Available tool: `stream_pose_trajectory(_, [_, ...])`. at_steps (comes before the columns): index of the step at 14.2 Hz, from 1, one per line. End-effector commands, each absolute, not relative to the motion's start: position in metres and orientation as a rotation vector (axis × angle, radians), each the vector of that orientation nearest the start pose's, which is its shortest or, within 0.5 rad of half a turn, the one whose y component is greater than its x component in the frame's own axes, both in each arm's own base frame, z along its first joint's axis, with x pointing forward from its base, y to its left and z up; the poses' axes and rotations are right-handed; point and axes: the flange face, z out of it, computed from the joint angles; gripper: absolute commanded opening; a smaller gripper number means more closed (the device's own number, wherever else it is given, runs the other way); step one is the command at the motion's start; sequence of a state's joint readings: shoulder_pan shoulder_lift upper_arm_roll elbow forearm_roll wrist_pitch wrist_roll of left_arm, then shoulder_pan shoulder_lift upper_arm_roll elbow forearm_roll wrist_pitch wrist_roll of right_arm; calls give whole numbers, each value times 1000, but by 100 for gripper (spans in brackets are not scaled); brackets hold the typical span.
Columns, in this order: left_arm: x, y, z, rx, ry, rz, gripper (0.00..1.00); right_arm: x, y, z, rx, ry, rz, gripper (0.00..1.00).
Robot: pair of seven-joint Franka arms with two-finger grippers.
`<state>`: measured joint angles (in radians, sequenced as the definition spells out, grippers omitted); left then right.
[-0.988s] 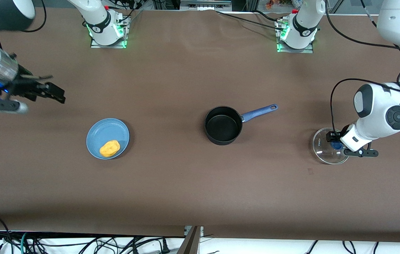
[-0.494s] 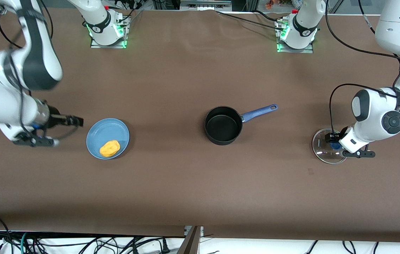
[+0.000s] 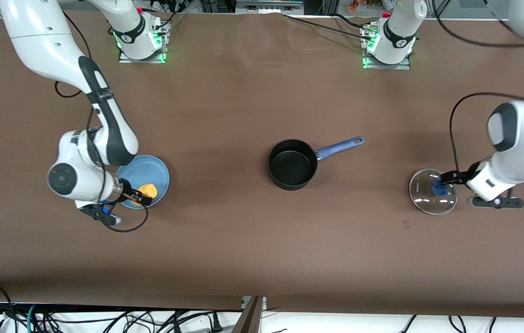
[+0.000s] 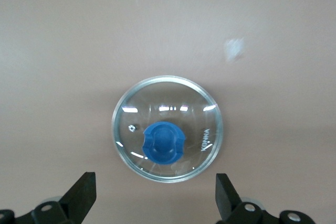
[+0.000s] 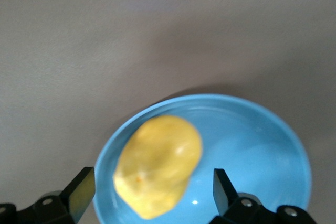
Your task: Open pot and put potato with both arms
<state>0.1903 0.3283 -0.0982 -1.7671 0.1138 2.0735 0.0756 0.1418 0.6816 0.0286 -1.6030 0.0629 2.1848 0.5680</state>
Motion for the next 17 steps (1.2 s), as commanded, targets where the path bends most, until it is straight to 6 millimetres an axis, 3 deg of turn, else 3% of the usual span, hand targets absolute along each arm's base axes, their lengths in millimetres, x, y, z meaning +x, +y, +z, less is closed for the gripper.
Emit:
stream_pose_trajectory(1, [605, 40, 477, -3052, 95, -82, 100, 678, 122, 231, -3008, 742, 172, 99])
stream_pose_trajectory(4, [578, 26, 539, -3085, 81, -109, 100, 675, 118, 223, -3016, 731, 192, 97])
stream_pose_trajectory(7, [572, 16, 578, -3193, -16, -57, 100, 674, 115, 222, -3022, 730, 201, 97])
stream_pose_trajectory(9, [565, 17, 578, -3224, -83, 19, 100, 672, 115, 216, -3026, 728, 210, 93])
stream_pose_trajectory(12, [561, 21, 561, -3208, -75, 174, 100, 670, 113, 208, -3026, 723, 229, 81])
stream_pose_trajectory(13, [564, 22, 563, -3205, -73, 167, 100, 670, 112, 207, -3026, 717, 232, 74])
stream_pose_trajectory(16, [572, 21, 561, -3206, -64, 194, 100, 670, 112, 209, -3026, 709, 237, 37])
stream_pose_trajectory(17, [573, 20, 562, -3206, -62, 189, 100, 671, 115, 213, -3020, 714, 238, 29])
